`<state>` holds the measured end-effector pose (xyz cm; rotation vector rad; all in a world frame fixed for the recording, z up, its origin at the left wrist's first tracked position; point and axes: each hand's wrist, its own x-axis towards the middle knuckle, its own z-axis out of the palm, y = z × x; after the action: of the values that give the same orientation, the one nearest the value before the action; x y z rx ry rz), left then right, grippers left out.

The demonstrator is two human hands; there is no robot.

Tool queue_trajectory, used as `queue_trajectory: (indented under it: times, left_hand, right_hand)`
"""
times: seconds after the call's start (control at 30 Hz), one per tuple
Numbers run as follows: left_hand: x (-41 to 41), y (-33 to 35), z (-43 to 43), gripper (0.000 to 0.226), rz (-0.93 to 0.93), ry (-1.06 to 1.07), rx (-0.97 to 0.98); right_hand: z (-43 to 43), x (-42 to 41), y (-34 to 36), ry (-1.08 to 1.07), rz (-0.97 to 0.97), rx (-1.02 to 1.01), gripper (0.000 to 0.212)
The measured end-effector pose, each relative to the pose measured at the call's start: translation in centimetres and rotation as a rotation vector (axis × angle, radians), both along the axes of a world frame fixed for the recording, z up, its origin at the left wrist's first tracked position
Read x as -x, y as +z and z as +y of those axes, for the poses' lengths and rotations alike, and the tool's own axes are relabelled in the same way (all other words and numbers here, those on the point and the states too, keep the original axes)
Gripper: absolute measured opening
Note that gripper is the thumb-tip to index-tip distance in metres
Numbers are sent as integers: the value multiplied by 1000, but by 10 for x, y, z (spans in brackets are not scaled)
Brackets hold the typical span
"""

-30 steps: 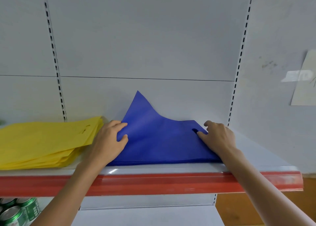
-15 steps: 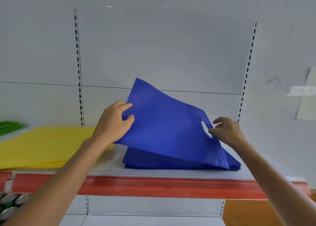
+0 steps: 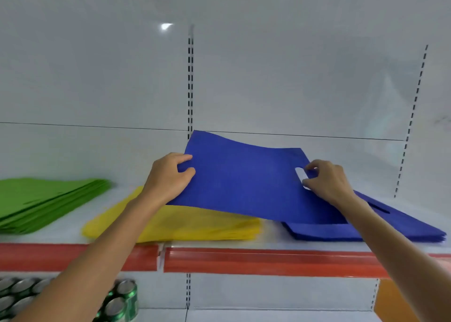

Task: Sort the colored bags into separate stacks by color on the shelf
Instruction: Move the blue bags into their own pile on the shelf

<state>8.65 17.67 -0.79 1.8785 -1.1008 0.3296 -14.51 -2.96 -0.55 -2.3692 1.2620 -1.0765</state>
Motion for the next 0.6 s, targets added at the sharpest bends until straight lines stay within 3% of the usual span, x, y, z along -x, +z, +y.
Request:
queue_trajectory:
  times: [0.6]
  left_hand:
    - [-225,8,218,37,-26,99,-29]
  right_hand:
    - [202,-225,27,11,121,78,32]
